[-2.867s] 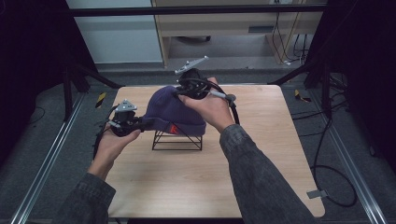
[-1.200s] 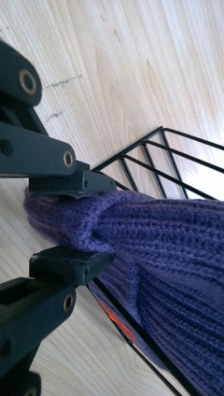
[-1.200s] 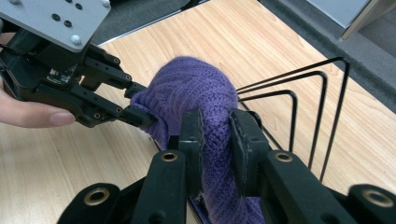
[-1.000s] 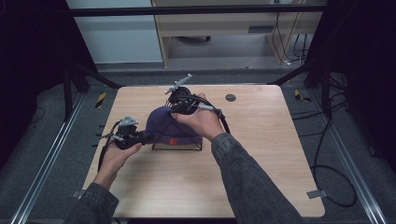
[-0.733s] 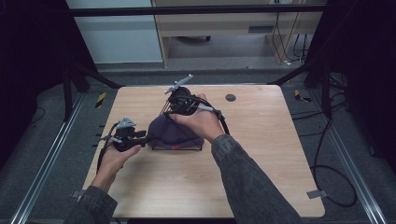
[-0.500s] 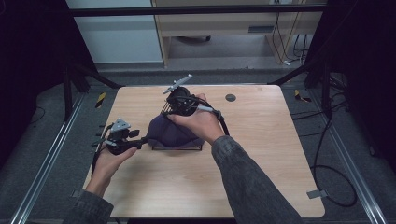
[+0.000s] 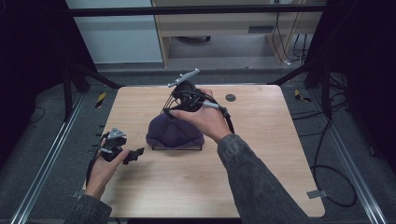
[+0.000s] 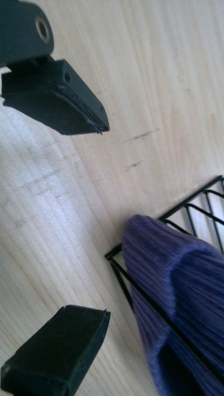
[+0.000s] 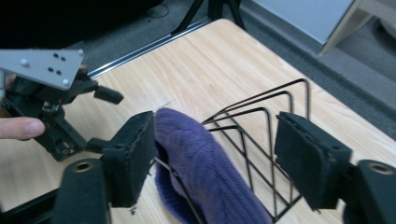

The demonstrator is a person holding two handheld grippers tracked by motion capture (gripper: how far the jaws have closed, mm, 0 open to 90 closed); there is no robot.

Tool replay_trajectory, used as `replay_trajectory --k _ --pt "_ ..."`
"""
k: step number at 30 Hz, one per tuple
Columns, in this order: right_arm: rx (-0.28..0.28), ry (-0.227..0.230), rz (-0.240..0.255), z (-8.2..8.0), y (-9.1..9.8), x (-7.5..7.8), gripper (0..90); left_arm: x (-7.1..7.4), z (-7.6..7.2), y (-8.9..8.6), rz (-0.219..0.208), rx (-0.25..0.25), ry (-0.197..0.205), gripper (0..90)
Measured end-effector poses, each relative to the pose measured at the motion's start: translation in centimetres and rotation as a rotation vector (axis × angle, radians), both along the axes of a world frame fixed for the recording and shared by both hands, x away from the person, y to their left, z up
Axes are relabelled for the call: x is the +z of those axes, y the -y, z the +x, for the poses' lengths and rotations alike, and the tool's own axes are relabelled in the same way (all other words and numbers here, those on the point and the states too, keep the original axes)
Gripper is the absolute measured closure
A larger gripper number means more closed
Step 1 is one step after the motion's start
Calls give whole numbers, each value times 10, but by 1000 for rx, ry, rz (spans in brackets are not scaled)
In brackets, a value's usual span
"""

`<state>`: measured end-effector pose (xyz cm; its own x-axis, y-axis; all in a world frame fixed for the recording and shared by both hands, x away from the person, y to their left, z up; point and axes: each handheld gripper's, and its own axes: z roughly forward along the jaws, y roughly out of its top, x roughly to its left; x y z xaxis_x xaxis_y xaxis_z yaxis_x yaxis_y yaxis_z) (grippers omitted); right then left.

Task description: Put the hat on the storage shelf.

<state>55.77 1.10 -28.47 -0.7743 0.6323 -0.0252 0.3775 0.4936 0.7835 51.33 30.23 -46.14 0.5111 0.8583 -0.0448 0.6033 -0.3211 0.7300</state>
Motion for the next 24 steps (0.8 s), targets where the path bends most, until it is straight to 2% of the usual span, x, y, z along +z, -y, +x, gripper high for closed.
replay_trajectory --k 6,7,11,12,13,21,24 --pt "-41 14 22 0 18 7 185 -5 0 -3 28 4 -14 68" --pt "-68 11 22 -1 31 9 162 -7 0 -4 32 4 -21 67" --pt "-88 16 27 -1 45 11 122 -11 1 -7 51 13 -41 64" --pt "-101 21 36 -2 58 12 111 -12 2 -9 53 16 -46 64" --pt "-102 24 41 -2 62 12 102 -13 2 -9 58 15 -46 64" --pt "-131 39 61 -10 95 15 86 -16 1 -11 84 14 -57 64" --pt "-141 50 63 -14 106 16 89 -19 2 -11 107 10 -66 62"
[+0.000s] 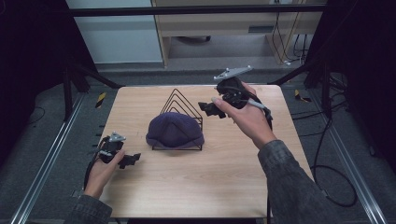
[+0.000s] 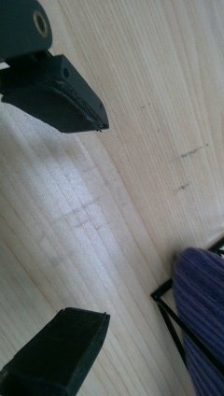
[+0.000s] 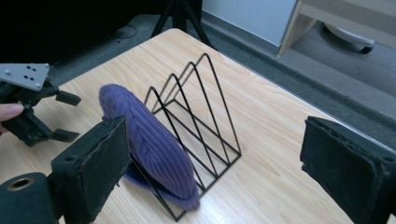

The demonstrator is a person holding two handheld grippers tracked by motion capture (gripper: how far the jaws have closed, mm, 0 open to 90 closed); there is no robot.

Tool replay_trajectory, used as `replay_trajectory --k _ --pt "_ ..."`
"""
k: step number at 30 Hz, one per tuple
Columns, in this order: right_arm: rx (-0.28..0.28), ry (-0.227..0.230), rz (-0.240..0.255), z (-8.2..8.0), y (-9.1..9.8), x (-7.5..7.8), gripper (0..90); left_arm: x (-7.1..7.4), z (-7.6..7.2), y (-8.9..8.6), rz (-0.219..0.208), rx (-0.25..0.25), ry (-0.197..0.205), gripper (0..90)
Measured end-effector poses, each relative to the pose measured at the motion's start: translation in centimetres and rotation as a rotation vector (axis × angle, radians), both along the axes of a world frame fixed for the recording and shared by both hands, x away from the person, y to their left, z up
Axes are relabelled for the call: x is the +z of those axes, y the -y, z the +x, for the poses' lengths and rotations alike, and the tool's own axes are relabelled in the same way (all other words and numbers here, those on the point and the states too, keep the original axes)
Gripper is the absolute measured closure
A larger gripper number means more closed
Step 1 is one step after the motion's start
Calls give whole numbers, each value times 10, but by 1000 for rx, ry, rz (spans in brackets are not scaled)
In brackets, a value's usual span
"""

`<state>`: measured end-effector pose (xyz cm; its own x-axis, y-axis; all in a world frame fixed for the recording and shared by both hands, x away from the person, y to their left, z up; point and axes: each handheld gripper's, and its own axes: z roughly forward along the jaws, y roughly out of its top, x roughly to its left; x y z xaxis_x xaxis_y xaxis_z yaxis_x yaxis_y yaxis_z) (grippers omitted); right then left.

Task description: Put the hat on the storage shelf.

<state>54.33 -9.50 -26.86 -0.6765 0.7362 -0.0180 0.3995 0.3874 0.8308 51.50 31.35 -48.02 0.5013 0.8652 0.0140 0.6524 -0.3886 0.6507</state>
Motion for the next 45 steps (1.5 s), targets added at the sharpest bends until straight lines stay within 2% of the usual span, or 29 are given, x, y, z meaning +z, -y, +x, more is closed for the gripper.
replay_trajectory --k 2,3,8,9,16,24,26,32,34,35,45 --pt "-5 6 -8 -2 4 0 96 -1 0 0 5 0 -3 62" --pt "-17 20 -15 -6 12 -1 114 -1 0 0 5 0 -6 61" --pt "-31 16 -29 -11 25 -6 123 -5 1 1 18 -4 -17 60" --pt "-43 13 -38 -15 35 -12 125 -6 2 1 32 -6 -25 60" --pt "-89 -4 -42 -20 66 -29 130 -8 2 2 47 -13 -43 59" --pt "-129 -11 -57 -26 92 -47 138 -10 2 4 49 -14 -57 57" --pt "-150 -24 -46 -28 101 -56 141 -10 3 3 36 -5 -66 57" --pt "-175 -47 -44 -31 117 -76 144 -12 3 2 47 -3 -70 57" --pt "-192 -67 -34 -32 123 -87 144 -12 3 2 46 1 -70 57" --pt "-206 -84 -33 -32 129 -98 145 -12 3 2 51 -1 -71 57" --pt "-284 -151 6 -30 150 -152 148 -13 3 2 54 -6 -69 40"
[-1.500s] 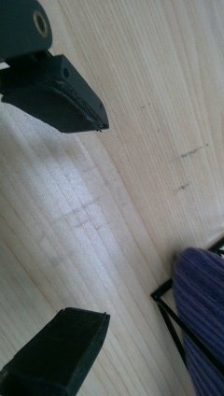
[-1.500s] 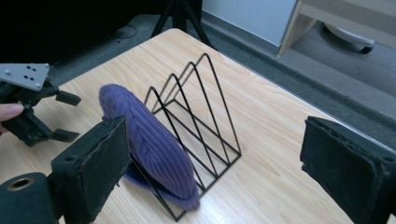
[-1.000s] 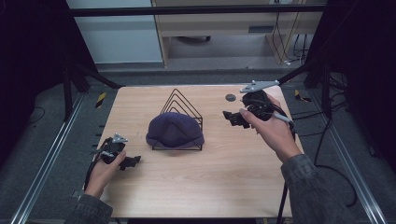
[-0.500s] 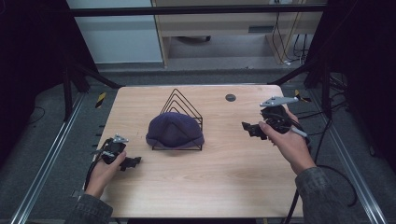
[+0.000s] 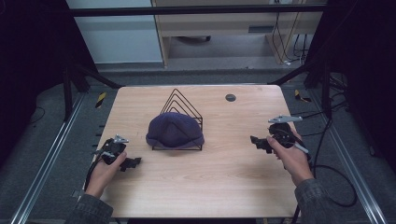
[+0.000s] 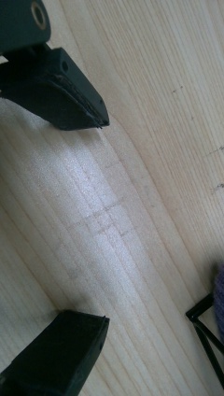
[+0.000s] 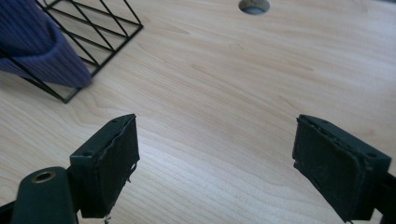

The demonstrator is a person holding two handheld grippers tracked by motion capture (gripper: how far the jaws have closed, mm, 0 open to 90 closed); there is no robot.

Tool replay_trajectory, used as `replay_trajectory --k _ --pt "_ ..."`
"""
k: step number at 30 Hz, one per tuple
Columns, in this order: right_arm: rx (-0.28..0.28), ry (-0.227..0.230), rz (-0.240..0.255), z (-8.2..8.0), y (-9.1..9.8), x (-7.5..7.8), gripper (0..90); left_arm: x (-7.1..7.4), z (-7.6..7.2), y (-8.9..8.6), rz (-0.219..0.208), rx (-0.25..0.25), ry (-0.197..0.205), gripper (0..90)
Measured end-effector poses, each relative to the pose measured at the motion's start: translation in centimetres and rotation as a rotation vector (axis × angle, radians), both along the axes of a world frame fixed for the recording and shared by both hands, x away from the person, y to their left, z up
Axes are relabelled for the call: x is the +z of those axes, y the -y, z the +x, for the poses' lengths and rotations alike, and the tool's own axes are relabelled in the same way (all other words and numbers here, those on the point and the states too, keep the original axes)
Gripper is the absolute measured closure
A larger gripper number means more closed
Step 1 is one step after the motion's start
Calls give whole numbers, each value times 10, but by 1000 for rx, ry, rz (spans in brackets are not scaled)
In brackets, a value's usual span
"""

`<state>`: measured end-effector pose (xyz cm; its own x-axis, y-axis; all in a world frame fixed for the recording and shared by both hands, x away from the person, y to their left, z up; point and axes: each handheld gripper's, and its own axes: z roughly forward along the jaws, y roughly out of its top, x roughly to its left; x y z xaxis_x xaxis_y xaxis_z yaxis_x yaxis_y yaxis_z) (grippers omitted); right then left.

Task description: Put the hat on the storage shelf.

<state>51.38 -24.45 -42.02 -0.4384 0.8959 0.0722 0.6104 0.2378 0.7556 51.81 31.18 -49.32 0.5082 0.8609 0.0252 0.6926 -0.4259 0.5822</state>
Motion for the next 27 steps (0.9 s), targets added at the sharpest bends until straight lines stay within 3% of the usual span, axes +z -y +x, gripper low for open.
replay_trajectory --k 11,18,27 --pt "-52 -29 27 4 4 -46 160 -3 -1 0 -11 -4 15 5" --pt "-53 -46 30 5 0 -54 153 -3 -1 0 -10 -10 19 0" --pt "-30 -51 -4 6 -12 -62 145 -3 -1 -1 -12 -13 20 0"
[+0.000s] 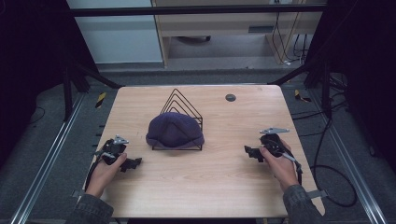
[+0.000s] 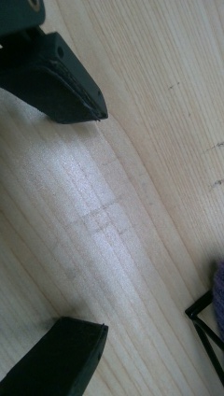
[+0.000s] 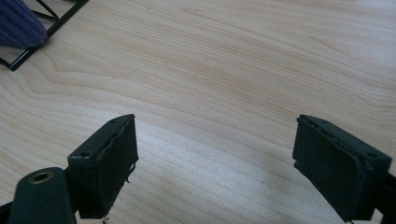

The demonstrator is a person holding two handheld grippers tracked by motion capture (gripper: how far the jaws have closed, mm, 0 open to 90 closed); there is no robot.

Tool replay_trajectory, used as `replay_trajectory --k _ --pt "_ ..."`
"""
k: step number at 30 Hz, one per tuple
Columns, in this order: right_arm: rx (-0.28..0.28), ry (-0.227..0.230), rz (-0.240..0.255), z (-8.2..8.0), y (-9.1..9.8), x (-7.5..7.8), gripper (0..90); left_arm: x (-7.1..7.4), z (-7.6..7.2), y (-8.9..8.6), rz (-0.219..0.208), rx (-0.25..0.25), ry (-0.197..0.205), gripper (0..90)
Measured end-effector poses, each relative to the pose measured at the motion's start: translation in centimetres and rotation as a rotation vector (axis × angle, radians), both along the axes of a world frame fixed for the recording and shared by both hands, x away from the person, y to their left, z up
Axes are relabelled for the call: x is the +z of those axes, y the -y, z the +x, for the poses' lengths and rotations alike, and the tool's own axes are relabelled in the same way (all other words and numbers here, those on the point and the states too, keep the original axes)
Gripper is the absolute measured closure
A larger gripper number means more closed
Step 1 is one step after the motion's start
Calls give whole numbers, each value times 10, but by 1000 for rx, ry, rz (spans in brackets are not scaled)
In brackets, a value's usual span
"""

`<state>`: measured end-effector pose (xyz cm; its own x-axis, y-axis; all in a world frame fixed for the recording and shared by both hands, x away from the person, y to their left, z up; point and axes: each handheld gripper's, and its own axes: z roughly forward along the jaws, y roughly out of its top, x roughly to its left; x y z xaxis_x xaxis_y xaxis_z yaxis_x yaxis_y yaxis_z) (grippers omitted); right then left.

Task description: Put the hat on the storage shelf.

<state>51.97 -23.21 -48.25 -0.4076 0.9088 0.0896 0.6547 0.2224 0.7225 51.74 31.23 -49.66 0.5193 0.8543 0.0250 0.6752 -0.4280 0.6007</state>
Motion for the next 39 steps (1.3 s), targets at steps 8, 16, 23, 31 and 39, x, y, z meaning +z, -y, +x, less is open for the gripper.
replay_trajectory --k 8,16,23,31,39 --pt "-6 12 4 -5 -8 -6 132 0 0 0 -5 -1 -2 0" --pt "-2 7 5 -15 -13 -15 118 0 0 0 -6 -4 -1 0" --pt "-9 -11 -16 -17 -16 -22 106 0 1 0 -7 -6 0 0" --pt "-7 16 -60 -23 -23 -26 89 -1 1 0 -8 -7 3 0" --pt "-6 41 -78 -30 -30 -28 76 -1 0 0 -9 -8 3 0"
